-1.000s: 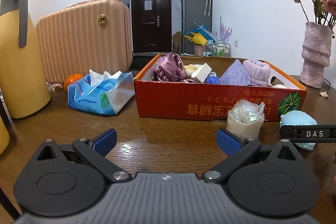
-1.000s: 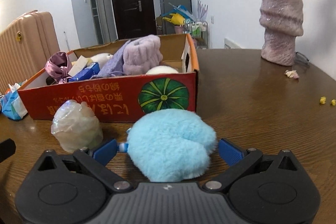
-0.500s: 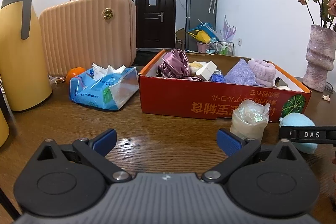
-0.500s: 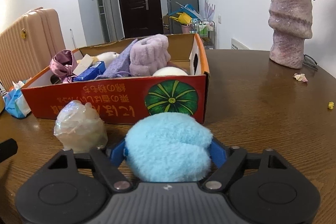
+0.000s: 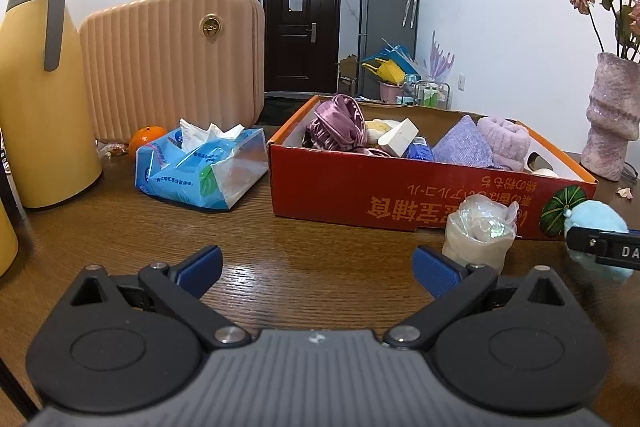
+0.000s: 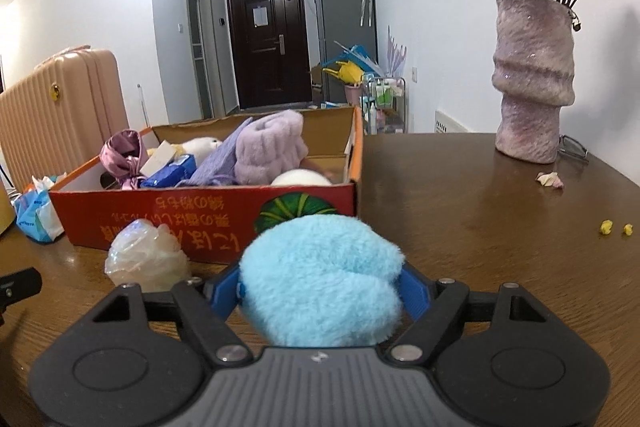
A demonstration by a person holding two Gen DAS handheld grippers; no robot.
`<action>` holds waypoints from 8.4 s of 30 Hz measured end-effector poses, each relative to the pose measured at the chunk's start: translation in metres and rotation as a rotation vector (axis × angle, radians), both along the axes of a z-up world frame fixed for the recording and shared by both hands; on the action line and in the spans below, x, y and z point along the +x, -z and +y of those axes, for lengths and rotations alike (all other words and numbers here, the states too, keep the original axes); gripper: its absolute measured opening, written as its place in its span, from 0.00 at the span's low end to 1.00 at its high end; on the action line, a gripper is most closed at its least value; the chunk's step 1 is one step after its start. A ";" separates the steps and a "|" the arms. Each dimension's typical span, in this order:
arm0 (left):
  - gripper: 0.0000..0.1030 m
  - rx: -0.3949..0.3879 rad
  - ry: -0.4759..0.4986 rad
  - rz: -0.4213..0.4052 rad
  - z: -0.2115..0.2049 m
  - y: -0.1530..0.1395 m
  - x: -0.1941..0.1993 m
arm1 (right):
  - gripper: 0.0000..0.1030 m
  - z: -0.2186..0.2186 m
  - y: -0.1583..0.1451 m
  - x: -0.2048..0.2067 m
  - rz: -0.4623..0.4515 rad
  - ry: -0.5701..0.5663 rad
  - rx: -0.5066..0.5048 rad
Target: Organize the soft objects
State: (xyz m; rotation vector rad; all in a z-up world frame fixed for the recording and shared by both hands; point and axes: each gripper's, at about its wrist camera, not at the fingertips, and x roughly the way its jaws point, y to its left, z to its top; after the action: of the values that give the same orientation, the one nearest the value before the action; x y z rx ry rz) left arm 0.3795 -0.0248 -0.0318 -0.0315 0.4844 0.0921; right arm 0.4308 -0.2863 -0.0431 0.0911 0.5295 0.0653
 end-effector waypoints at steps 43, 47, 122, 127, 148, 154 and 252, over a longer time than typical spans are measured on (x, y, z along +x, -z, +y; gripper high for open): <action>1.00 -0.001 0.103 0.047 -0.120 0.011 0.073 | 0.78 -0.098 0.001 0.016 -0.056 0.036 -0.036; 1.00 -0.003 0.114 0.074 -0.121 0.014 0.083 | 0.78 -0.099 0.002 0.016 -0.055 0.039 -0.034; 0.44 -0.037 -0.076 -0.082 -0.045 -0.020 0.043 | 0.78 0.033 -0.022 -0.028 -0.329 0.009 -0.021; 0.43 -0.041 -0.075 -0.099 -0.042 -0.023 0.048 | 0.78 0.039 -0.022 -0.021 -0.346 0.005 -0.021; 0.43 -0.050 -0.062 -0.155 -0.030 -0.029 0.097 | 0.78 0.071 -0.021 0.030 -0.372 -0.062 -0.051; 0.43 -0.034 -0.055 -0.163 -0.030 -0.029 0.114 | 0.78 0.076 -0.019 0.045 -0.376 -0.069 -0.054; 1.00 0.055 -0.090 -0.322 -0.035 -0.025 0.150 | 1.00 0.064 -0.018 0.075 -0.418 0.001 -0.096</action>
State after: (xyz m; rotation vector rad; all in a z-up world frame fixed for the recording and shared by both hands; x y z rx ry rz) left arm 0.5296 -0.0602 -0.0066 -0.0140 0.1580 0.1852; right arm 0.5057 -0.2226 -0.0256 -0.0170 0.1149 0.0559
